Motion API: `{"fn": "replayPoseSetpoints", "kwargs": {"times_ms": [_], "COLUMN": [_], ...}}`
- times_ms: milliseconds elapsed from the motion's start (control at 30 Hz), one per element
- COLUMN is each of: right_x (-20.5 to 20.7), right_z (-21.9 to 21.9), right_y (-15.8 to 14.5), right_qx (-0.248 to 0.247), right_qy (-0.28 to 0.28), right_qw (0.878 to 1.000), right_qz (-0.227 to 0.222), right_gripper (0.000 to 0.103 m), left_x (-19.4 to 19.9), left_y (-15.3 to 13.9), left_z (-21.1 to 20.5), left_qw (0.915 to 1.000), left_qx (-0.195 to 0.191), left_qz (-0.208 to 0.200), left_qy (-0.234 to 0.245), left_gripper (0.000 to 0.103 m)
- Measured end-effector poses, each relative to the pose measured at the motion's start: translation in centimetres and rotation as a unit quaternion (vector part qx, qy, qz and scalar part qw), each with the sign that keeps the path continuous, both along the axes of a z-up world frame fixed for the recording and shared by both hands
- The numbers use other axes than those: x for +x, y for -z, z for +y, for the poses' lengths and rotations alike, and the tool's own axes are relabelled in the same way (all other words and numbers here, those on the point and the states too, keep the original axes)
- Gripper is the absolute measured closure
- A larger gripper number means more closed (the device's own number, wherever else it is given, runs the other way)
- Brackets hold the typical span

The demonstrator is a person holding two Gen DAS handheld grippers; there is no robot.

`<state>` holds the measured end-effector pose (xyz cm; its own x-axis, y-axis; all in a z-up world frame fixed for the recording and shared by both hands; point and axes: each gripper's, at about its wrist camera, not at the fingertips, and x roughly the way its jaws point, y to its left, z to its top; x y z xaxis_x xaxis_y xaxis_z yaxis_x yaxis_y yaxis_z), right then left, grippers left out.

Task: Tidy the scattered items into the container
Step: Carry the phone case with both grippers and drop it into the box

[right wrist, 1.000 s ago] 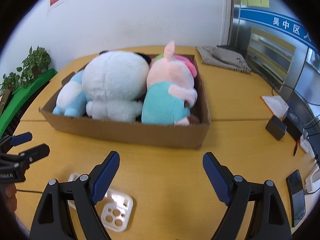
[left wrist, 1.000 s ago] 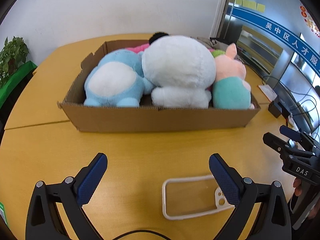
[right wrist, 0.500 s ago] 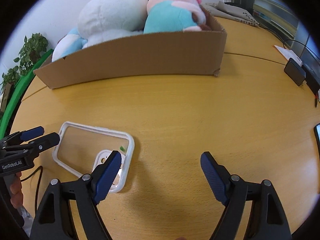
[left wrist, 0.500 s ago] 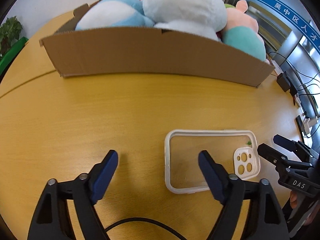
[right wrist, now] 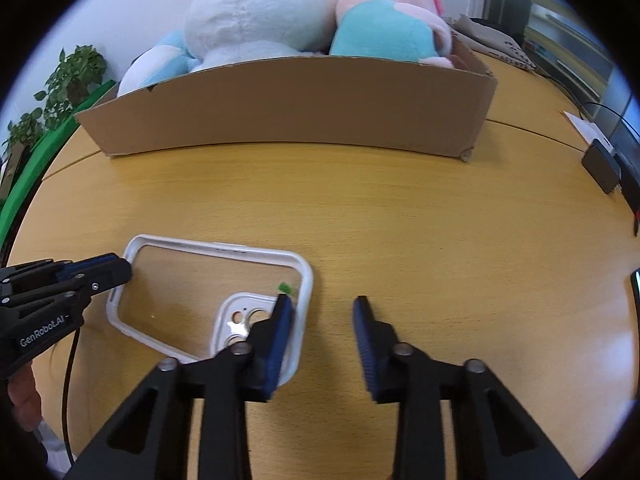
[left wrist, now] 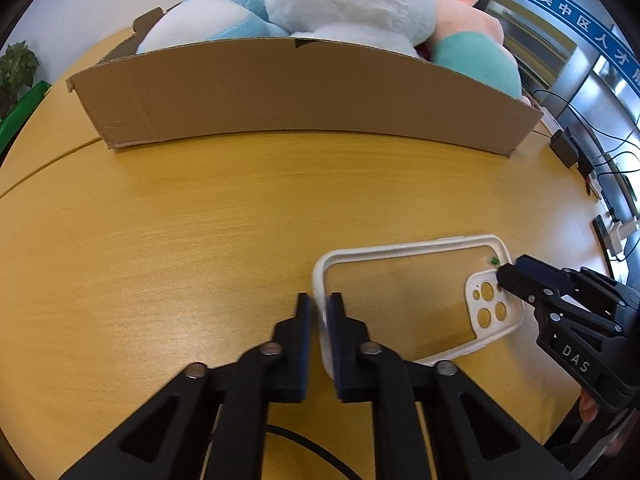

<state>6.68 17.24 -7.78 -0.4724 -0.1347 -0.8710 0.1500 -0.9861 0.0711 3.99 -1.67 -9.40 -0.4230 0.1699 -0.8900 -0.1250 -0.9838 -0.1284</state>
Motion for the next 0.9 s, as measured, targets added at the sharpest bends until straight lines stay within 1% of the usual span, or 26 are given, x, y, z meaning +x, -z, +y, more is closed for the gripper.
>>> {"fn": "replayPoseSetpoints", "kwargs": {"times_ms": [33, 100, 167, 233, 367, 467, 500, 567, 600, 667, 767, 833, 900], "right_x": [0.0, 0.1, 0.2, -0.2, -1.7, -2.8, -3.1, -3.9, -4.5, -6.7, -10.3, -13.4, -16.5], "right_z": [-0.2, -0.6, -0.9, -0.7, -0.7, -0.6, -0.6, -0.5, -0.6, -0.8, -1.0, -1.1, -1.1], "right_y": [0.0, -0.1, -0.1, -0.2, -2.6, -4.5, -5.1, -6.3, -7.3, -10.4, -14.3, -16.8, -18.2], "right_qx": [0.002, 0.006, 0.012, 0.003, -0.015, -0.029, -0.033, -0.042, -0.043, -0.044, -0.047, -0.047, -0.043], "right_qy": [-0.003, -0.008, -0.012, -0.012, -0.015, -0.016, -0.017, -0.018, -0.018, -0.02, -0.018, -0.013, -0.009], "right_qw": [1.0, 1.0, 1.0, 1.0, 1.0, 0.999, 0.999, 0.998, 0.997, 0.995, 0.99, 0.986, 0.985], "right_qz": [0.0, 0.001, -0.002, -0.009, 0.011, 0.027, 0.032, 0.043, 0.055, 0.089, 0.132, 0.157, 0.168], "right_gripper": [0.092, 0.095, 0.096, 0.096, 0.097, 0.097, 0.097, 0.097, 0.097, 0.097, 0.097, 0.097, 0.097], "left_x": [0.0, 0.0, 0.1, 0.1, 0.1, -0.8, -1.2, -2.6, -3.7, -5.9, -10.5, -13.9, -17.3], "left_y": [-0.2, -0.6, -1.0, -1.4, -2.3, -4.0, -4.9, -7.7, -9.3, -12.7, -17.1, -19.1, -21.0], "left_z": [-0.1, -0.4, -0.7, -1.0, -1.6, -2.5, -2.7, -3.1, -3.1, -3.3, -3.2, -2.9, -2.7], "left_qw": [1.0, 1.0, 0.9999, 0.9999, 0.9997, 0.9988, 0.9984, 0.997, 0.996, 0.9932, 0.9875, 0.9851, 0.9824], "left_qx": [0.001, 0.003, 0.004, 0.006, 0.01, 0.032, 0.037, 0.042, 0.039, 0.031, 0.017, 0.013, 0.008], "left_qz": [0.001, 0.004, 0.006, 0.009, 0.014, 0.026, 0.035, 0.06, 0.078, 0.112, 0.156, 0.171, 0.186], "left_qy": [-0.002, -0.005, -0.008, -0.012, -0.018, -0.026, -0.026, -0.022, -0.02, -0.014, -0.007, -0.007, -0.007], "left_gripper": [0.097, 0.098, 0.098, 0.098, 0.098, 0.098, 0.098, 0.098, 0.098, 0.098, 0.098, 0.098, 0.098]}}
